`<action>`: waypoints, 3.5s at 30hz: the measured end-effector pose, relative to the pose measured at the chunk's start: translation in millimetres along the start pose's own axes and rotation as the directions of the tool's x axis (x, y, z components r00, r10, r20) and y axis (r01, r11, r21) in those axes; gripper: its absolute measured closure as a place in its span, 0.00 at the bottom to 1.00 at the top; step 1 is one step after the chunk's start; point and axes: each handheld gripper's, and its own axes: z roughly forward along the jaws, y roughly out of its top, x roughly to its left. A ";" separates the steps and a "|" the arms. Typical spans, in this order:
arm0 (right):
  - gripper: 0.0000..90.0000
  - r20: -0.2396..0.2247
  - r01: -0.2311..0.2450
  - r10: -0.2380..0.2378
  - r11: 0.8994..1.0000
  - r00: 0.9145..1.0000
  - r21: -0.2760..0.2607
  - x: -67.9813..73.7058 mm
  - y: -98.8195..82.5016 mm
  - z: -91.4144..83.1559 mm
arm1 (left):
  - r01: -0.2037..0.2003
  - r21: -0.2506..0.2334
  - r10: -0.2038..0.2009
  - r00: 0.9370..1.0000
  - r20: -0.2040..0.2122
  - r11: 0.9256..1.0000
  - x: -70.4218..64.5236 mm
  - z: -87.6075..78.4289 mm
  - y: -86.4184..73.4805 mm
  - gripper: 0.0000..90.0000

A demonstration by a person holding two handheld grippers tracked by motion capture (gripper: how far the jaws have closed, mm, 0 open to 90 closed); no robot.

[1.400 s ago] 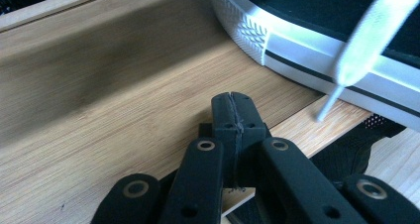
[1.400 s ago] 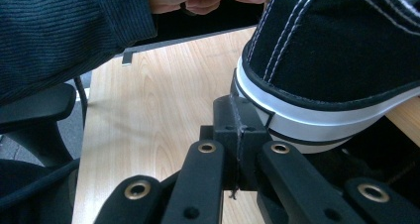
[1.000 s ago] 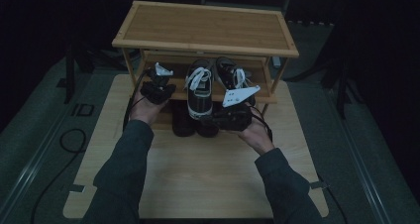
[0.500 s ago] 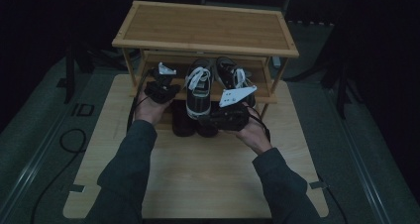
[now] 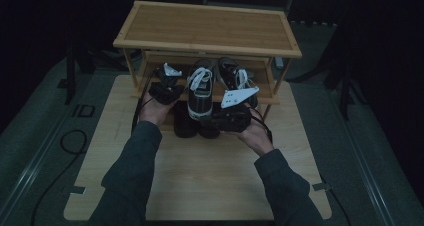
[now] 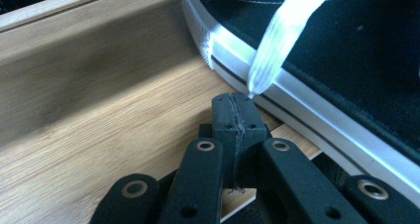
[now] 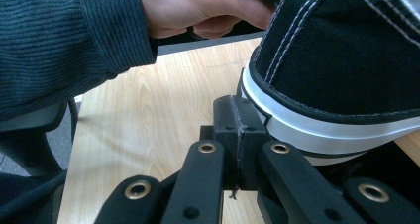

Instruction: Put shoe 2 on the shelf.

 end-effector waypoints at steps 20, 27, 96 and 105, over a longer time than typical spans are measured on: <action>1.00 0.021 0.004 -0.004 1.000 1.000 0.012 -4.6 3.1 6.6 | 0.027 0.005 -0.027 1.000 0.009 1.000 -5.1 0.6 0.6 1.00; 1.00 0.091 -0.013 0.012 1.000 0.996 0.014 -12.5 4.4 8.8 | 0.030 -0.003 -0.030 0.999 0.010 1.000 -4.6 0.8 -0.3 1.00; 0.97 0.275 0.021 -0.045 0.996 0.960 0.088 -9.3 6.1 7.4 | 0.037 -0.027 -0.036 0.999 0.024 0.999 -2.6 1.0 -3.0 1.00; 0.97 0.228 0.026 -0.049 0.995 0.972 0.100 -11.2 -7.8 -8.8 | 0.042 -0.027 -0.041 0.999 0.029 0.999 -2.0 1.1 -3.0 1.00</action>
